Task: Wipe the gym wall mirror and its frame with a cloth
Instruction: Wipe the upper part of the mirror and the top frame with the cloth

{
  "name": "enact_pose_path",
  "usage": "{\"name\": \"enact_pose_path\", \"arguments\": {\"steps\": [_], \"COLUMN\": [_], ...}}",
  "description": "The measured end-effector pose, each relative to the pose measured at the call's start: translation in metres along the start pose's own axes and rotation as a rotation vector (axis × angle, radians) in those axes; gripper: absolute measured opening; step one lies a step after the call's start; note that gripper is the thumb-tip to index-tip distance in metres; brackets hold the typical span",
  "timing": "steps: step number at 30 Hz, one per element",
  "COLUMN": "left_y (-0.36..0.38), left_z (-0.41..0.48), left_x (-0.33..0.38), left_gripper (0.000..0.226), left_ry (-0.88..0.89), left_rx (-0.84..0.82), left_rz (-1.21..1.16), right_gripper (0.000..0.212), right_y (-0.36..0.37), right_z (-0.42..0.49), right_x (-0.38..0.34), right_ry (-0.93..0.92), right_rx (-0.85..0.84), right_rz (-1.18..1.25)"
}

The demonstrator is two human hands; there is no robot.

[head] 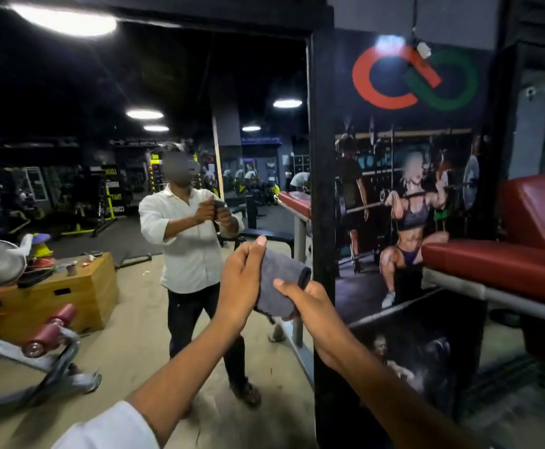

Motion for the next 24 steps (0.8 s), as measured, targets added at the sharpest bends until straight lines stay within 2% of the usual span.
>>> {"name": "enact_pose_path", "arguments": {"steps": [3, 5, 9, 13, 16, 18, 19, 21, 24], "left_y": [0.03, 0.048, 0.069, 0.073, 0.068, 0.062, 0.059, 0.056, 0.053], "left_z": [0.031, 0.053, 0.1, 0.151, 0.192, 0.219, 0.233, 0.26, 0.296], "left_x": [0.013, 0.022, 0.045, 0.072, 0.079, 0.078, 0.078, 0.077, 0.078], "left_gripper": [0.042, 0.042, 0.041, 0.043, 0.047, 0.045, 0.044, 0.041, 0.051], "left_ry": [0.068, 0.112, 0.195, 0.304, 0.357, 0.356, 0.344, 0.312, 0.275], "left_rx": [0.029, 0.035, 0.074, 0.087, 0.118, 0.182, 0.207, 0.217, 0.175], "left_rz": [0.041, 0.054, 0.064, 0.097, 0.158, 0.202, 0.213, 0.2, 0.185], "right_gripper": [0.015, 0.018, 0.049, 0.034, 0.038, 0.052, 0.059, 0.072, 0.096], "right_y": [-0.029, -0.042, -0.054, -0.055, -0.061, -0.062, -0.058, -0.037, -0.003], "right_z": [0.035, 0.062, 0.121, 0.166, 0.201, 0.21, 0.211, 0.215, 0.241], "right_x": [-0.022, -0.039, -0.07, -0.107, -0.132, -0.147, -0.153, -0.157, -0.152], "right_ry": [-0.102, -0.104, -0.118, -0.214, -0.443, -0.713, -0.85, -1.007, -0.983], "right_rx": [-0.212, -0.269, -0.219, -0.21, -0.003, 0.173, 0.209, 0.14, -0.008], "right_rz": [0.061, 0.166, 0.347, 0.347, 0.08, -0.185, -0.298, -0.479, -0.728]}}
Point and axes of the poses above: each hand's wrist, its own z-axis towards the middle knuckle, its own y-axis out of the palm, x = y × z, the point moved 4 cm from there along z, towards the middle knuckle, and after that the axes turned 12 degrees about z, right-handed, at the moved point
